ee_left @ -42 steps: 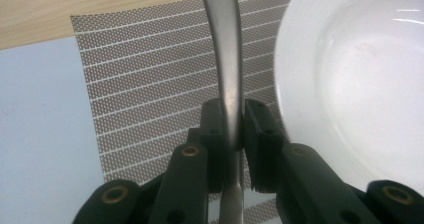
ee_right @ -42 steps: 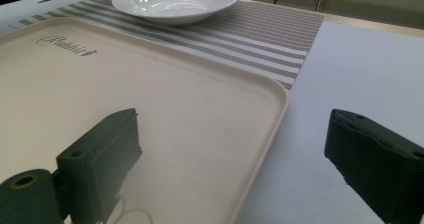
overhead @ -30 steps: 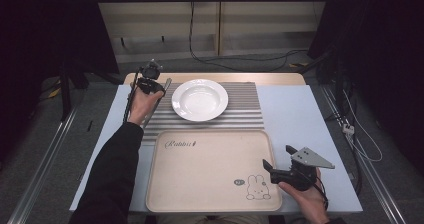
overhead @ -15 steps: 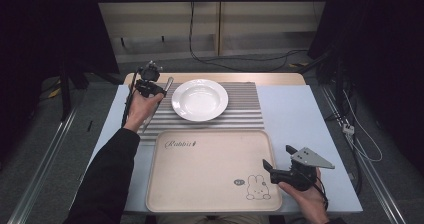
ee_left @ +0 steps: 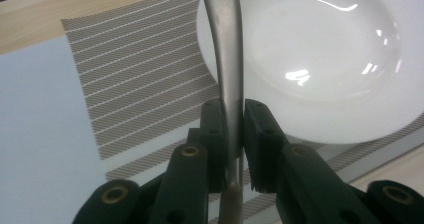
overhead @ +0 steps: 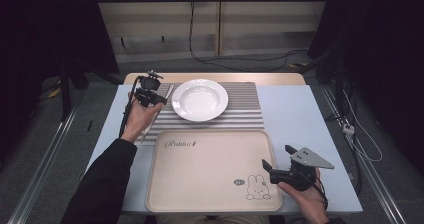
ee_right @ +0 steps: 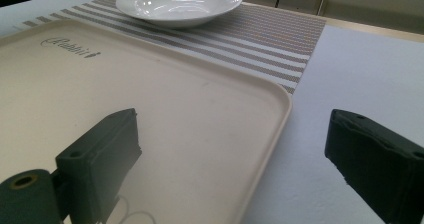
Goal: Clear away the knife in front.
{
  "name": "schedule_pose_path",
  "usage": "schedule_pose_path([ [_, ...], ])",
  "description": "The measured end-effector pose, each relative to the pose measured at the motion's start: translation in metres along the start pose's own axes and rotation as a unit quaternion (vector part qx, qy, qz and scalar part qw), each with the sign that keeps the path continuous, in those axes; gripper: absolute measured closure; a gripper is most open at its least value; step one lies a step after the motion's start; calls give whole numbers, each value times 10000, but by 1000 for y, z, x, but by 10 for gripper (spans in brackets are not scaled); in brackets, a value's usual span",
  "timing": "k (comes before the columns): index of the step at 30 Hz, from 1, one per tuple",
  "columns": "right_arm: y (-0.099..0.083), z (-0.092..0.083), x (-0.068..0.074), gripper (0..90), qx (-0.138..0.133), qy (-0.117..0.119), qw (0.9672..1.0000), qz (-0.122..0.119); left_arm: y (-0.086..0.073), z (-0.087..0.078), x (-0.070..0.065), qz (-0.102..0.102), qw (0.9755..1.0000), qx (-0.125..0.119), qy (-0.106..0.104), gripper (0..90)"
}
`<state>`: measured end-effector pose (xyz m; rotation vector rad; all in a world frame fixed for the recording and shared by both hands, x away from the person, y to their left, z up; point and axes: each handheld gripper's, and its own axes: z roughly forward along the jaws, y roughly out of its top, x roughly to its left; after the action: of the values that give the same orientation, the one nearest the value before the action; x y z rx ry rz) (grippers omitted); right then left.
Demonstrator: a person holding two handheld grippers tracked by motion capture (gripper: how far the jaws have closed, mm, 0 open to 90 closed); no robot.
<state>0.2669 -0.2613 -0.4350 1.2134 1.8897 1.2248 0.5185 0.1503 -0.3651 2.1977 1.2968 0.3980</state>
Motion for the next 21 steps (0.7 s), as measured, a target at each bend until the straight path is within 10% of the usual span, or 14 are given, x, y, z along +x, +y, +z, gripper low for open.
schedule_pose_path([
  [21,0,2,0,70,53,28,10000,-4,-35,-33,-56,418,9985,-126,-325,795],
])
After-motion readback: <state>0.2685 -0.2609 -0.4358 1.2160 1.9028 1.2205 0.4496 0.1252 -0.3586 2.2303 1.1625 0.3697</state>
